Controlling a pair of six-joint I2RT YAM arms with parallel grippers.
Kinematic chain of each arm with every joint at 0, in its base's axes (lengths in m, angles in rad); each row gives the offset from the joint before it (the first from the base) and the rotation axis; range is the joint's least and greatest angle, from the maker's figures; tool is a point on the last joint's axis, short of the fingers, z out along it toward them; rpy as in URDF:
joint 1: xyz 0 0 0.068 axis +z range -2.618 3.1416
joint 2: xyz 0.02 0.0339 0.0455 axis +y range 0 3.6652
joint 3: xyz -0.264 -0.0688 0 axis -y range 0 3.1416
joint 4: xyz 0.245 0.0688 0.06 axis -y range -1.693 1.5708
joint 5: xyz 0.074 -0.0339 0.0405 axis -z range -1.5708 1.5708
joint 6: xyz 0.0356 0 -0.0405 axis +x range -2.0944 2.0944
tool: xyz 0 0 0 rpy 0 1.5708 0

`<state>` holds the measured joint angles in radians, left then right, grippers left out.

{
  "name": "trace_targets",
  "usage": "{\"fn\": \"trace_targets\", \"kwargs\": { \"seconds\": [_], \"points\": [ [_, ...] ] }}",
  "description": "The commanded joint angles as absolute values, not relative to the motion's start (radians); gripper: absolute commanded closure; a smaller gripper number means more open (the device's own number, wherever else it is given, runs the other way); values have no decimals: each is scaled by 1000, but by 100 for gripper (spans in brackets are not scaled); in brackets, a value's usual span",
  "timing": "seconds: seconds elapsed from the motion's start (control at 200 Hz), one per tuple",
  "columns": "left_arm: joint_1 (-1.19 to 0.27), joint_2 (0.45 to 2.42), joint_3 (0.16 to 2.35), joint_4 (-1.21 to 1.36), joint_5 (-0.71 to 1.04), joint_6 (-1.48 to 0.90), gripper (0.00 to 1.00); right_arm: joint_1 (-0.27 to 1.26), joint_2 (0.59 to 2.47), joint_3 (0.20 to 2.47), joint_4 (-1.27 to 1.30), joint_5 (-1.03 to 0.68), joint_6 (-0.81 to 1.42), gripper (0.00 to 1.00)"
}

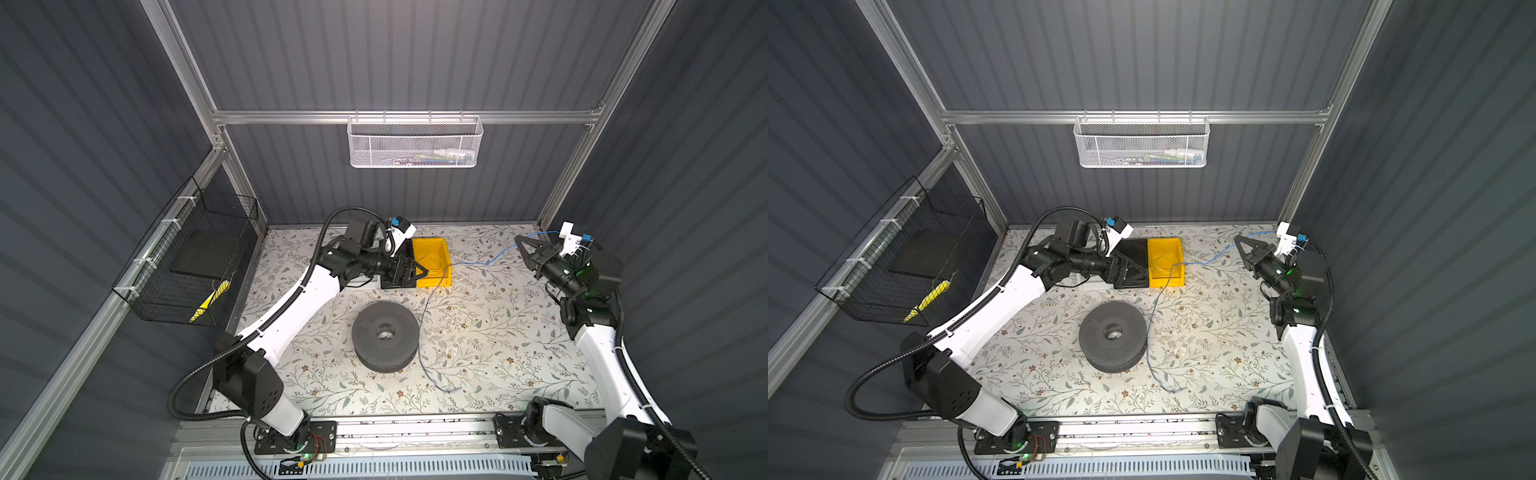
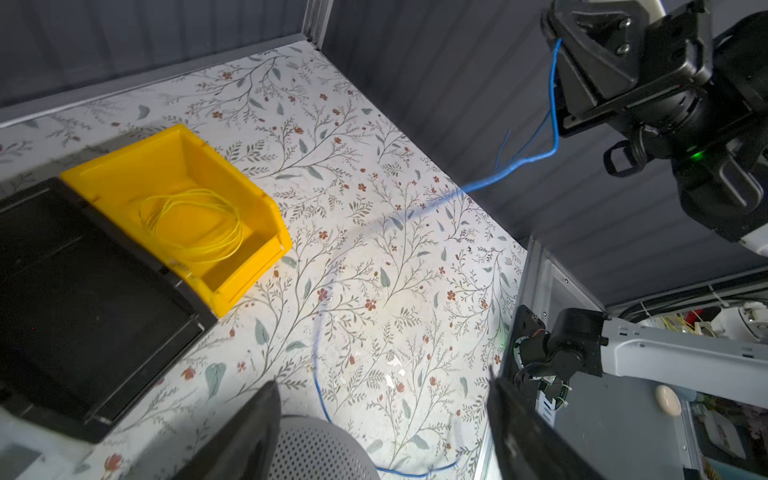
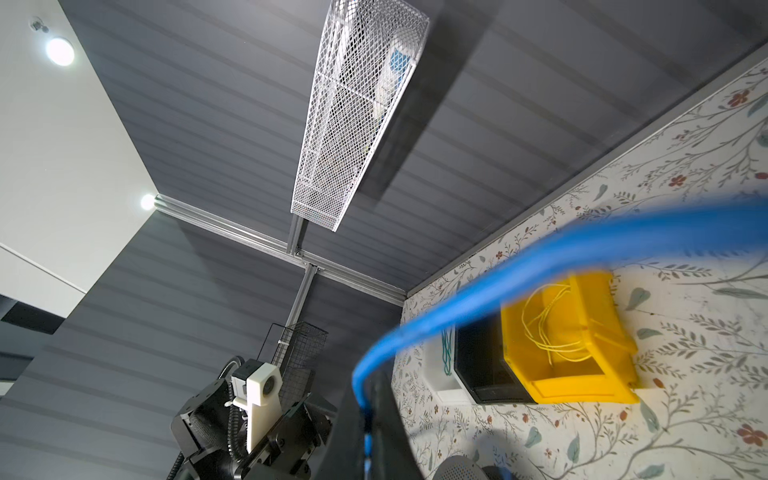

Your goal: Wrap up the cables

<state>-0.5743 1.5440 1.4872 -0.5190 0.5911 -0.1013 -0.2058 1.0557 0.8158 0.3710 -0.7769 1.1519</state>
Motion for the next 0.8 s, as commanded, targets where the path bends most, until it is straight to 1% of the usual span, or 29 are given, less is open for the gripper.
{"fn": "trace_targets", "kwargs": {
  "seconds": [0.0,0.135,0.275,0.44,0.47,0.505,0.6,0.7,0.795],
  "points": [
    [-581,1505,1429,-526,615,-141,20,-212,1034,850,361,-757,1152,100],
    [-581,1456,1321,-525,634,-183,19,-213,1027,831,356,-732,1152,100],
    [-581,1393,1253,-581,559,-235,19,-214,1025,816,360,-713,1151,100],
    [-581,1319,1121,-567,538,-369,23,-216,1027,802,370,-706,1152,100],
    [-581,1299,1102,-571,502,-394,25,-215,1025,798,371,-703,1151,100],
    [-581,1267,1090,-598,446,-408,25,-215,1024,794,373,-704,1152,100],
    [-581,1185,1063,-634,312,-432,17,-217,1020,777,377,-701,1151,100],
    [-581,1175,1061,-659,258,-419,16,-228,1020,766,382,-692,1153,100],
    [-580,1166,1035,-586,184,-405,16,-229,1020,773,385,-693,1155,100]
  ]
}}
